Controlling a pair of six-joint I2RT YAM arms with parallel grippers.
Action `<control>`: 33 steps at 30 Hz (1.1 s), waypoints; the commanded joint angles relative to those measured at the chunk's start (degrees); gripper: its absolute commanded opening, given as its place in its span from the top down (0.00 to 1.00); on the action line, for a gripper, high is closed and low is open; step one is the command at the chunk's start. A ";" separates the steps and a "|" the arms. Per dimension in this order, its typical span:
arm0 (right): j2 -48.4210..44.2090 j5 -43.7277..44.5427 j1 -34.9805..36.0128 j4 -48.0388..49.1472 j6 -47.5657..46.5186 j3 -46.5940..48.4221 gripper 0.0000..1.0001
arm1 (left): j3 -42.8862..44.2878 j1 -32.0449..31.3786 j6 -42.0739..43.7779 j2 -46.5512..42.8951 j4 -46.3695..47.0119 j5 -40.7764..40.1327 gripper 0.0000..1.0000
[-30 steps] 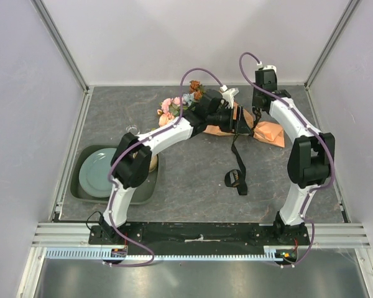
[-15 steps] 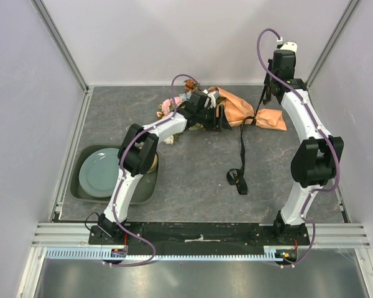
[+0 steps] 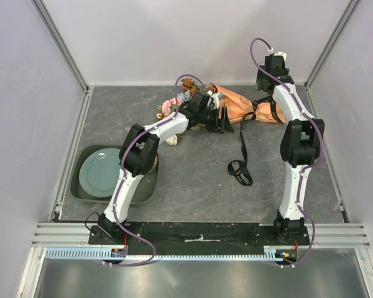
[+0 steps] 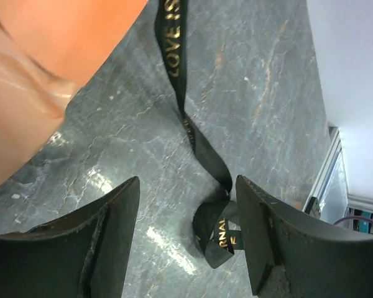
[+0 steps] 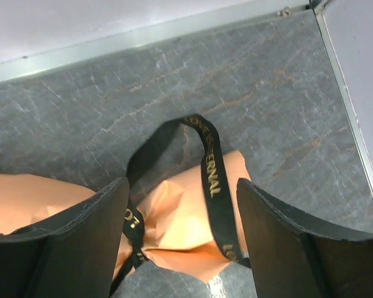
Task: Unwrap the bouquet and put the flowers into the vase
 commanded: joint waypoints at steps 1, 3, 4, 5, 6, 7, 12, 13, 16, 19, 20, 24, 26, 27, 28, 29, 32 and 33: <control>-3.70 0.50 -0.24 -1.37 1.37 -0.32 0.22 | 5.82 -0.29 0.01 -4.05 1.88 2.58 0.31; -4.06 -4.50 -0.41 -0.31 2.07 -2.79 0.23 | 7.24 -0.29 -0.96 -3.08 1.88 2.76 0.31; -3.19 -6.17 -0.41 0.04 2.95 -2.79 0.26 | 7.85 -0.29 -2.27 -2.99 2.23 3.11 0.32; -2.57 -9.32 -0.50 0.05 3.56 -2.19 0.27 | 7.86 -0.38 -2.98 -3.16 2.76 3.89 0.32; -1.78 -10.65 -0.67 0.57 4.70 -1.83 0.28 | 7.60 -0.46 -4.03 -3.60 3.55 4.34 0.32; 0.22 -12.06 -0.85 0.83 6.54 -1.31 0.31 | 6.72 -0.72 -4.21 -4.04 3.81 5.04 0.32; 6.39 -24.34 -2.61 2.41 13.49 3.53 0.39 | 0.14 -1.87 -2.64 -9.48 4.52 4.52 0.32; 7.27 -25.60 -2.61 3.03 14.28 3.53 0.40 | -2.31 -2.13 -2.37 -11.49 4.61 4.34 0.32; 7.02 -28.59 -2.61 6.98 17.01 -0.15 0.40 | -6.10 -2.31 -1.49 -13.62 4.78 4.16 0.32; 6.58 -30.26 -2.61 7.96 18.60 -3.66 0.42 | -8.74 -2.31 -0.62 -15.73 4.78 3.90 0.32; 6.14 -30.61 -2.61 7.96 18.86 -5.85 0.43 | -9.36 -2.31 -0.53 -16.43 4.78 3.99 0.31; 1.31 -33.60 -2.61 12.33 20.70 -15.69 0.46 | -10.78 -2.31 0.52 -16.96 4.26 3.46 0.31; -3.34 -34.31 -2.61 14.89 21.41 -22.61 0.46 | -10.43 -2.13 1.05 -16.70 3.91 2.76 0.31; -4.92 -34.22 -2.61 16.38 21.41 -24.40 0.46 | -9.82 -2.13 1.49 -16.00 3.91 2.32 0.31; -7.38 -33.87 -2.61 16.48 20.98 -25.46 0.45 | -9.11 -1.87 1.76 -15.56 3.73 2.06 0.31; -8.36 -32.91 -2.70 16.39 20.36 -26.43 0.45 | -8.24 -1.78 2.02 -14.60 3.56 2.14 0.32; -11.87 -27.40 -2.70 13.15 17.73 -25.91 0.40 | -3.32 -1.08 2.72 -10.38 1.63 2.49 0.34; -13.71 -25.63 -2.70 11.14 17.37 -26.00 0.38 | -0.78 -0.82 2.81 -9.24 0.84 2.58 0.35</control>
